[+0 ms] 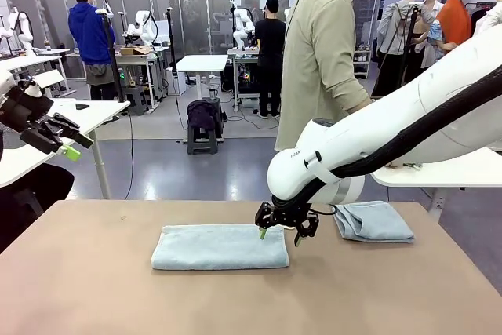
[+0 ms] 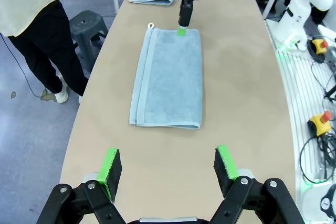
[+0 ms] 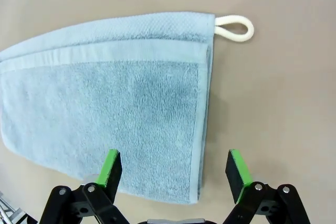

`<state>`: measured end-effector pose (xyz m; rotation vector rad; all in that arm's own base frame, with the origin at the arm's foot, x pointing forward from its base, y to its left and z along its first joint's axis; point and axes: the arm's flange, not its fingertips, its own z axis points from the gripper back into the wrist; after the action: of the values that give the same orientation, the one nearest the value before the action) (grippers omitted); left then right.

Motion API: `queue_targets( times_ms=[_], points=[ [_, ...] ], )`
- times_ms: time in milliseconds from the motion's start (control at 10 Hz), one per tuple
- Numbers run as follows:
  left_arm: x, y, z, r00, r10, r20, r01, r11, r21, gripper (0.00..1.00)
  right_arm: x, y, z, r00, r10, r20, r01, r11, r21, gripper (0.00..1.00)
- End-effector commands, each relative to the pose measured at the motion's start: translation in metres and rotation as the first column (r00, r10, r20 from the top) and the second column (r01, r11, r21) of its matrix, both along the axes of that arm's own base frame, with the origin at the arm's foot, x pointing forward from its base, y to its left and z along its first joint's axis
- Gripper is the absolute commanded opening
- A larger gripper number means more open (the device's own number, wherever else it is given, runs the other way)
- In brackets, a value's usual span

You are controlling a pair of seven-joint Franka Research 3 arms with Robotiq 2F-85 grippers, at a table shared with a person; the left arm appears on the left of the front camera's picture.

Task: Fold the towels and place them in the basket.
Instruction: When a person lays out a Towel with hook on the table, fold it in half twice.

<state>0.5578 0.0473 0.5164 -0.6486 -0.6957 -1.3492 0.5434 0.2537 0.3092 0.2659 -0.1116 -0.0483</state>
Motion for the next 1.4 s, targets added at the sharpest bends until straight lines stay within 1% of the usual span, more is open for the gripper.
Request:
queue_targets(
  times_ms=[0,400,600,700,900,1000,1100,1300],
  points=[
    [-0.002,0.0,0.003,1.0,0.004,0.001,-0.004,1.0,0.015,0.9,0.006,0.009,-0.004,0.996,-0.074,0.038,0.076,0.997,-0.03,1.0],
    [-0.002,0.0,0.003,1.0,0.004,0.001,-0.004,1.0,0.015,0.9,0.006,0.011,-0.012,0.995,-0.086,0.05,0.089,0.995,-0.052,1.0],
    [-0.002,0.0,0.003,1.0,0.004,0.001,-0.004,1.0,0.015,0.9,0.005,0.012,-0.014,0.997,-0.058,0.055,0.061,0.996,-0.066,1.0],
    [-0.002,0.0,0.003,1.0,0.004,0.001,-0.004,1.0,0.015,0.9,0.005,0.013,-0.014,0.996,-0.067,0.057,0.071,0.996,-0.062,0.8],
    [-0.002,0.0,0.003,1.0,0.004,0.001,-0.004,1.0,0.015,0.9,0.005,0.014,-0.016,0.996,-0.071,0.058,0.075,0.994,-0.08,0.8],
    [-0.002,0.0,0.003,1.0,0.004,0.001,-0.004,1.0,0.015,0.9,0.005,0.015,-0.016,0.996,-0.058,0.064,0.063,0.994,-0.085,0.91],
    [-0.002,0.0,0.003,1.0,0.004,0.001,-0.004,1.0,0.015,0.9,0.004,0.015,-0.016,0.996,-0.062,0.065,0.068,0.994,-0.087,0.65],
    [-0.002,0.0,0.003,1.0,0.004,0.001,-0.004,1.0,0.015,0.9,0.004,0.016,-0.018,0.996,-0.065,0.062,0.071,0.993,-0.092,0.65]
  ],
)
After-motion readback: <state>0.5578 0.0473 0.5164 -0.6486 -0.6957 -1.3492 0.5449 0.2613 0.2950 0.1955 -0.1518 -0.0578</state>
